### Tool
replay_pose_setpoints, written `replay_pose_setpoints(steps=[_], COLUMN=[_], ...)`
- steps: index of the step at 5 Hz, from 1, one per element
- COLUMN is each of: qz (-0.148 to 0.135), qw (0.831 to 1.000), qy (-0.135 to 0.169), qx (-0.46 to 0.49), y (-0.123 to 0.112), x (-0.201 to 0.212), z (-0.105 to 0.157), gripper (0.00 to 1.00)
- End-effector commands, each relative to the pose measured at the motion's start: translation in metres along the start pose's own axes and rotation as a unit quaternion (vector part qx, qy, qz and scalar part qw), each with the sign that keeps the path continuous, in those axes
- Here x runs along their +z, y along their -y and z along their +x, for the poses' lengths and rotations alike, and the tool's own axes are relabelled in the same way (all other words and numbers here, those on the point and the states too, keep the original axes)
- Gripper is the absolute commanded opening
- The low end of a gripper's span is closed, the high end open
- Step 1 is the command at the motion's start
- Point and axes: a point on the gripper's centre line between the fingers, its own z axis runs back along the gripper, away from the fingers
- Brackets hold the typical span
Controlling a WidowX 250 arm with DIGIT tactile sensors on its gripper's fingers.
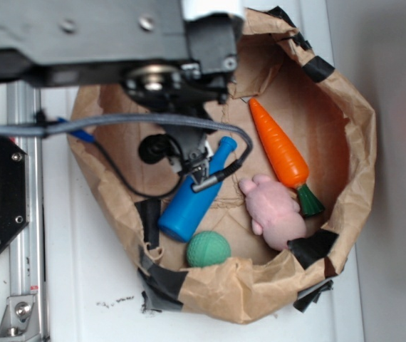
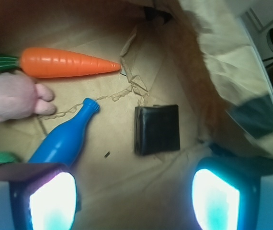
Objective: Grab the black box.
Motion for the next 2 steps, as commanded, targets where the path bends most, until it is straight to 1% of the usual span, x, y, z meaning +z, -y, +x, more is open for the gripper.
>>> replay_pose_setpoints(steps=[1, 2], qz=[-0.013, -0.010], qw=[0.999, 1.000], qy=[0.024, 0.019], qx=[-0.019, -0.014], y=[0.0016, -0.0032], x=[-0.0209, -0.0265], z=[0.0145, 0.0145], gripper=[1.00, 1.00])
